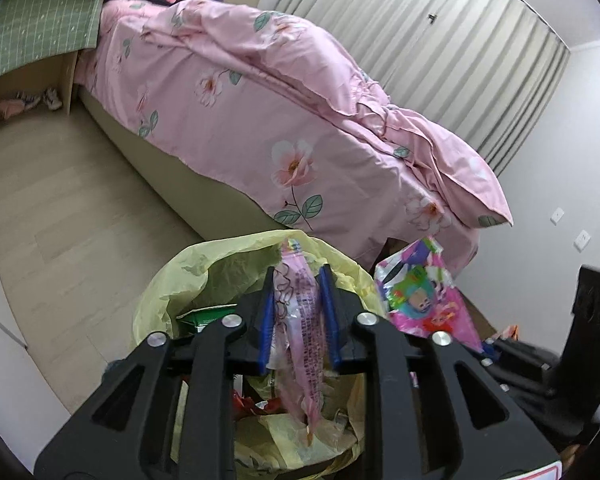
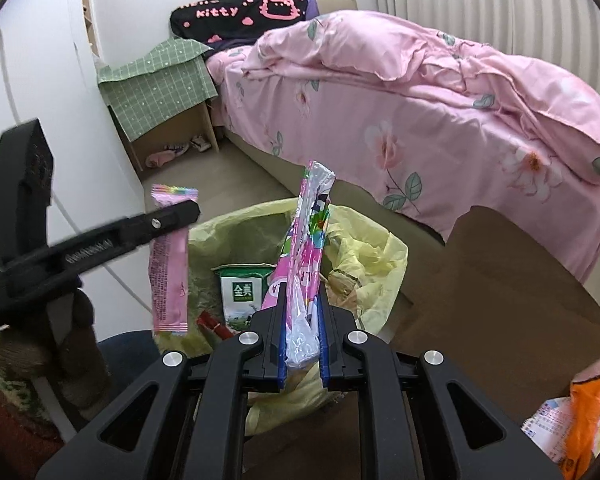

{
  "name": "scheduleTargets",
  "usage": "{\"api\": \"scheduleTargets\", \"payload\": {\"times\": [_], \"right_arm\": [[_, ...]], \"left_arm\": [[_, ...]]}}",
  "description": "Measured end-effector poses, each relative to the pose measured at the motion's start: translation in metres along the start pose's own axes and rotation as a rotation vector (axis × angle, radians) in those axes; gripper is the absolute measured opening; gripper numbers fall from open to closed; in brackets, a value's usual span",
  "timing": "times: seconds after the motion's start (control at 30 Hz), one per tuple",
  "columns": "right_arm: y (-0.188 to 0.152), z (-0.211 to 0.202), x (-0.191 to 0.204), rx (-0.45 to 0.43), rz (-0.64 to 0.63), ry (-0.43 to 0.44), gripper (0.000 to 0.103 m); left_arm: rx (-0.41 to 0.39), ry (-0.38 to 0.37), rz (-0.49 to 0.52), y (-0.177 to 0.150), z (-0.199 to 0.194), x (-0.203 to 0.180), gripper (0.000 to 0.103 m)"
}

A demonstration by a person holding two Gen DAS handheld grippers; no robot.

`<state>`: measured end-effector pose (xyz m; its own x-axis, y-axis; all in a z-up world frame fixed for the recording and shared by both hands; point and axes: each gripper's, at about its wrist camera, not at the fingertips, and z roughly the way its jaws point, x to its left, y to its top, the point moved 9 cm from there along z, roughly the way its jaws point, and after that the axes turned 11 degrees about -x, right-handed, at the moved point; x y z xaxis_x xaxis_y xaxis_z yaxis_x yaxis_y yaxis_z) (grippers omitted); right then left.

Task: Collect trash

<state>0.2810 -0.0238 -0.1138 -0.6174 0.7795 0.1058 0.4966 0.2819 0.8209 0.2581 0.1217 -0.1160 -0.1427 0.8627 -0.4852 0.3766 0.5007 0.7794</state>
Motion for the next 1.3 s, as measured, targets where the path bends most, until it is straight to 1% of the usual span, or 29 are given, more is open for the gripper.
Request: {"api": "scheduleTargets", "payload": {"times": [0.03,0.07,0.13,0.2,0.33,0.47,0.63,0.83,0.87,0.97,1.03,1.07,1.2,1.3], "right_arm": [[-0.002,0.005,0.001,0.011,-0.003,0.008,0.016],[-0.003,0.009,0.003,0.018,-0.004,0.014,0.025],[-0.006,0.011,0.005,0.021,-0.007,0.029,0.041],[-0.006,0.009,0.007,0.005,-0.001,0.046,0.041],[-0.006,-0.001,0.003,-0.009,0.005,0.034,0.041],[-0.005,-0.023,-0.009,-0.035,0.02,0.013,0.041],[-0.012,-0.07,-0.044,-0.084,0.038,-0.07,0.041],[-0.028,-0.14,-0.097,-0.182,0.018,-0.203,0.057],[-0.035,-0.154,-0.108,-0.182,0.003,-0.235,0.058],[-0.056,-0.175,-0.13,-0.136,-0.02,-0.27,0.058],[-0.073,-0.192,-0.15,-0.108,-0.048,-0.333,0.058],[-0.082,-0.203,-0.165,-0.096,-0.056,-0.382,0.058],[-0.112,-0.231,-0.213,-0.043,-0.006,-0.514,0.058],[-0.128,-0.254,-0.238,-0.056,0.018,-0.56,0.058]], "left_arm": [[0.003,-0.003,-0.013,0.0,0.0,0.001,0.041],[0.001,-0.003,-0.021,0.001,0.001,0.002,0.043],[-0.007,0.012,-0.02,0.002,-0.001,0.004,0.045],[-0.008,0.025,-0.017,0.002,-0.004,0.005,0.046],[-0.019,0.039,-0.017,0.005,-0.015,0.004,0.05],[-0.032,0.037,0.028,0.006,-0.029,-0.011,0.054],[-0.039,-0.004,0.097,-0.003,-0.045,-0.045,0.057],[-0.009,-0.11,0.171,-0.03,-0.046,-0.11,0.058],[-0.001,-0.128,0.184,-0.036,-0.044,-0.121,0.058],[0.033,-0.19,0.23,-0.059,-0.039,-0.158,0.062],[0.061,-0.239,0.263,-0.076,-0.036,-0.185,0.063],[0.073,-0.258,0.279,-0.084,-0.034,-0.197,0.063],[0.138,-0.344,0.367,-0.122,-0.028,-0.248,0.063],[0.175,-0.384,0.44,-0.146,-0.023,-0.281,0.063]]}}
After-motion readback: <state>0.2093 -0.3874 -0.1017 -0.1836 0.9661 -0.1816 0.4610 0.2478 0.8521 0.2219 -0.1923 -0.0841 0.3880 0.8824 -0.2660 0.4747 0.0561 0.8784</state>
